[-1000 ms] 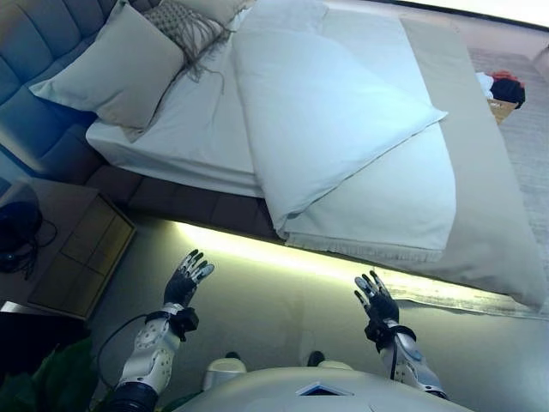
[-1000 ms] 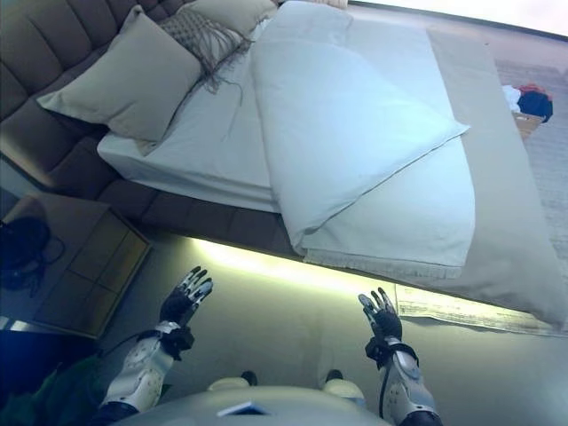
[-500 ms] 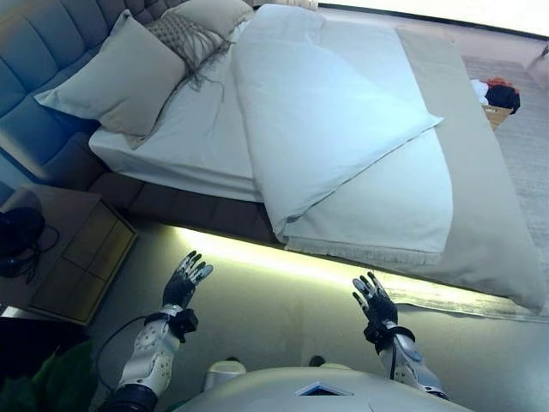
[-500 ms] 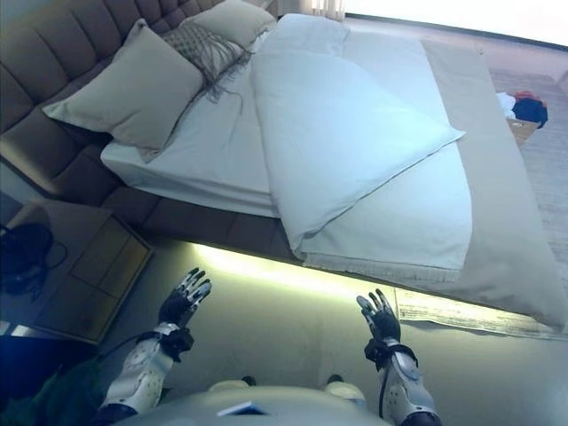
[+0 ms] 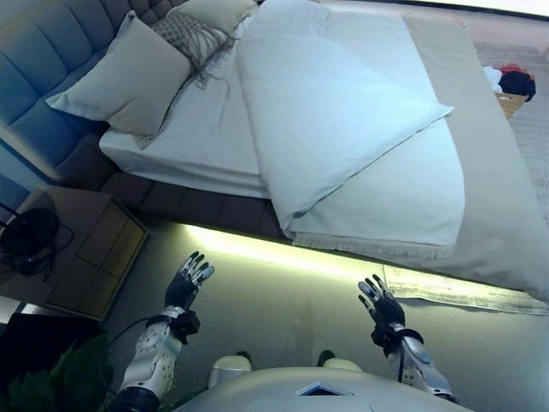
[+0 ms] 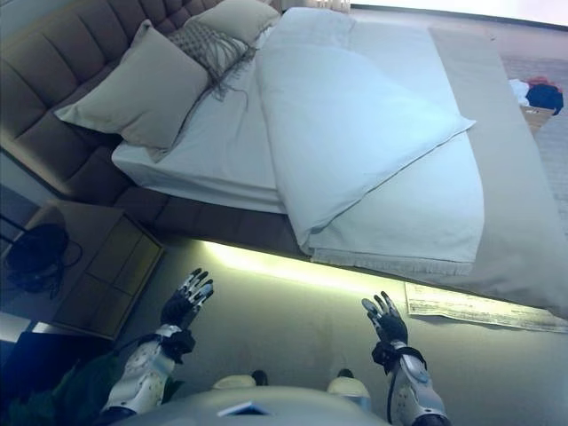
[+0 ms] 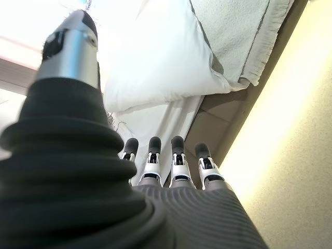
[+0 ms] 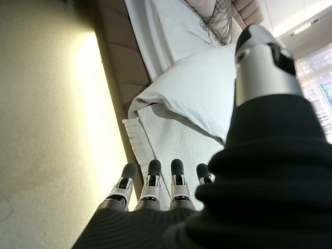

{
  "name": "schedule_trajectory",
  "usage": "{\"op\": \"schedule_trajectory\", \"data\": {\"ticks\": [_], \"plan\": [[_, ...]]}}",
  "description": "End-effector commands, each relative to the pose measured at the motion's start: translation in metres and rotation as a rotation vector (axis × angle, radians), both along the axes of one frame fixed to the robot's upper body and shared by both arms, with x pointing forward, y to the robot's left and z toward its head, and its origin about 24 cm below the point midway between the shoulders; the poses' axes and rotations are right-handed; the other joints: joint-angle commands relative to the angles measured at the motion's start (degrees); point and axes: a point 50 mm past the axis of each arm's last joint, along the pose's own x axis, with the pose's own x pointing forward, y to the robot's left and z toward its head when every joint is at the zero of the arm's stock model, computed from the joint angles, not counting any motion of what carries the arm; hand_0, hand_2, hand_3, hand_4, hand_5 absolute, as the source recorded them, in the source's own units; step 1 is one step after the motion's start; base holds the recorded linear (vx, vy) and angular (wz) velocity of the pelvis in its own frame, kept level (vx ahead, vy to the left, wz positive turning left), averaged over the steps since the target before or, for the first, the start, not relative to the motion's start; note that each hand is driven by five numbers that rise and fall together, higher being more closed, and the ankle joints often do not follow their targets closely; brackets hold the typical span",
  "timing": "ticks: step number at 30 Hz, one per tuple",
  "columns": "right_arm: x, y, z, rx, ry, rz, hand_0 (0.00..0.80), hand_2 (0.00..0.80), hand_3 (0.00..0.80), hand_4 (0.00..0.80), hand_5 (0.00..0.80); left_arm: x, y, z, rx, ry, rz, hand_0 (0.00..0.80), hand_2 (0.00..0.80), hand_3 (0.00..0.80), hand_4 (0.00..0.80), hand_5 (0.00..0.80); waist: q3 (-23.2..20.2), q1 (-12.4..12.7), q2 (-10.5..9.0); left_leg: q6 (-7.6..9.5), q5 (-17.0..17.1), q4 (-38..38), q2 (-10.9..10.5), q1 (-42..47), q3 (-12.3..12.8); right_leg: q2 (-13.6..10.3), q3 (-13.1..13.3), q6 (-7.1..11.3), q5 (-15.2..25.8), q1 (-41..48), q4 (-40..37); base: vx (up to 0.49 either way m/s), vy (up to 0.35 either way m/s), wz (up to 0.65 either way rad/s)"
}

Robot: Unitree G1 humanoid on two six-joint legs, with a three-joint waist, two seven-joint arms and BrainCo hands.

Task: Make the bed neatly

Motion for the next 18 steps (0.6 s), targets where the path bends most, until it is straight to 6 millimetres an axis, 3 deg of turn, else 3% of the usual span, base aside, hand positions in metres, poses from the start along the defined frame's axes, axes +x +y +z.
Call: {"op": "schedule_trajectory", "data": {"ticks": [1,6,7,11,13,14,16,18], "plan": [[0.029,0.015,0.019,0.027,-0.155,0.031,0.0,0.0,0.0,0.0,0.0,0.026,0.007,0.019,0.048,-0.113,0.001,0.0,0.0,0.0,0.0,0.0,0.38,-0.55,-1.95,4.26,-1.13,4.3,-3.45,-2.86,0.67,-5.06,-0.13,2.07,1.78,-1.66,7.95,0.033,0.198,-0.03],[0.033,0.014,0.02,0.028,-0.166,-0.04,0.0,0.0,0.0,0.0,0.0,0.026,0.009,0.014,0.069,-0.067,-0.012,0.0,0.0,0.0,0.0,0.0,0.8,-0.15,-1.28,6.66,-1.86,6.28,-5.39,-3.72,-0.04,-8.18,1.36,1.24,4.7,-4.35,17.37,0.054,0.215,0.03],[0.031,0.012,0.021,0.024,-0.175,-0.044,0.0,0.0,0.0,0.0,0.0,0.026,0.008,0.013,0.067,-0.06,-0.016,0.0,0.0,0.0,0.0,0.0,1.52,-0.41,-0.84,7.54,-2.17,6.94,-5.8,-3.74,-0.15,-8.74,2.36,0.68,5.5,-6.63,24.55,0.041,0.232,0.01],[0.024,0.005,0.021,0.018,-0.175,-0.066,0.0,0.0,0.0,0.0,0.0,0.027,0.011,0.013,0.054,-0.057,-0.012,0.0,0.0,0.0,0.0,0.0,2.53,-1.46,-0.69,8.29,-3.06,7.21,-6.73,-2.82,-0.27,-8.46,3.36,0.64,8.06,-11.78,29.97,0.102,0.128,0.03],[0.018,0.002,0.019,0.018,-0.166,-0.073,0.0,0.0,0.0,0.0,0.0,0.027,0.01,0.016,0.047,-0.066,-0.015,0.0,0.0,0.0,0.0,0.0,2.88,-2.2,-1.65,7.89,-4.14,7.3,-7.26,-1.82,-0.53,-7.62,3.07,1.56,9.68,-12.9,24.32,0.205,-0.088,0.07],[0.019,0.001,0.019,0.022,-0.165,-0.078,0.0,0.0,0.0,0.0,0.0,0.029,0.007,0.017,0.051,-0.076,-0.029,0.0,0.0,0.0,0.0,0.0,3.0,-2.87,-3.02,7.5,-5.57,7.83,-8.06,-1.48,-0.96,-7.04,3.29,2.69,11.48,-14.16,16.43,0.25,-0.182,0.16],[0.022,0.001,0.018,0.032,-0.167,-0.083,0.0,0.0,0.0,0.0,0.0,0.033,0.003,0.019,0.06,-0.084,-0.051,0.0,0.0,0.0,0.0,0.0,3.54,-3.62,-4.33,7.27,-7.98,8.41,-8.67,-0.63,-1.43,-6.12,3.57,4.33,13.71,-15.67,8.35,0.279,-0.189,0.12],[0.025,0.0,0.017,0.043,-0.162,-0.083,0.0,0.0,0.0,0.0,0.0,0.035,0.004,0.02,0.067,-0.085,-0.062,0.0,0.0,0.0,0.0,0.0,4.04,-4.21,-4.78,7.11,-9.37,8.76,-8.34,0.23,-1.19,-4.67,2.73,4.88,13.99,-16.85,2.15,0.305,-0.155,0.09]]}}
